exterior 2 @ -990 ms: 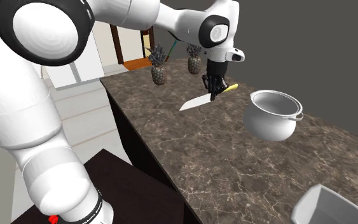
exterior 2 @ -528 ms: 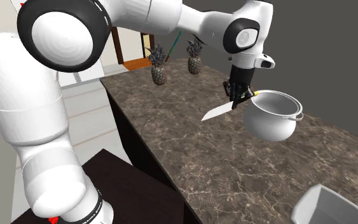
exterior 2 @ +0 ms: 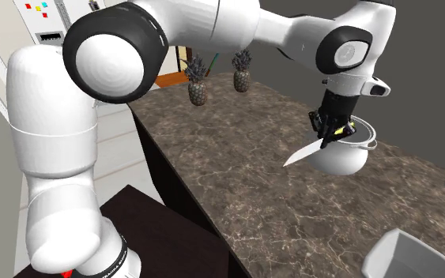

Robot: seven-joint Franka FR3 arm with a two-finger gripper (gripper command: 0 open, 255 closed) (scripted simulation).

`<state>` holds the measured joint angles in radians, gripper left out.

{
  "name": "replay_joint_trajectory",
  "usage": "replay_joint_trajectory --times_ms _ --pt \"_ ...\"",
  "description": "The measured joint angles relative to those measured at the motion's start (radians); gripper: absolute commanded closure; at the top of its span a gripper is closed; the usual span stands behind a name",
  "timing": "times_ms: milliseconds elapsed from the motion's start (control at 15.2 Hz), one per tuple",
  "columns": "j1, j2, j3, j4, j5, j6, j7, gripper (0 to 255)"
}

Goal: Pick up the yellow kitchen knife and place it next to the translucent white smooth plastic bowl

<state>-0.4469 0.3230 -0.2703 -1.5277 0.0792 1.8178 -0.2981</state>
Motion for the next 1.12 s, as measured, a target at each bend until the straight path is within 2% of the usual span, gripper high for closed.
replay_joint_trajectory --times_ms 330,528,726,858,1122 --pt "-0.094 0.143 -0.020 0.208 0.042 -0.070 -0.100 255" --pt "-0.155 0.250 -0.023 0.370 0.068 -0.127 -0.146 255" --pt "-0.232 0.384 -0.020 0.592 0.095 -0.215 -0.186 255" --pt "-0.247 0.412 -0.019 0.622 0.100 -0.219 -0.195 255" --pt "-0.242 0.408 -0.019 0.565 0.101 -0.166 -0.202 255"
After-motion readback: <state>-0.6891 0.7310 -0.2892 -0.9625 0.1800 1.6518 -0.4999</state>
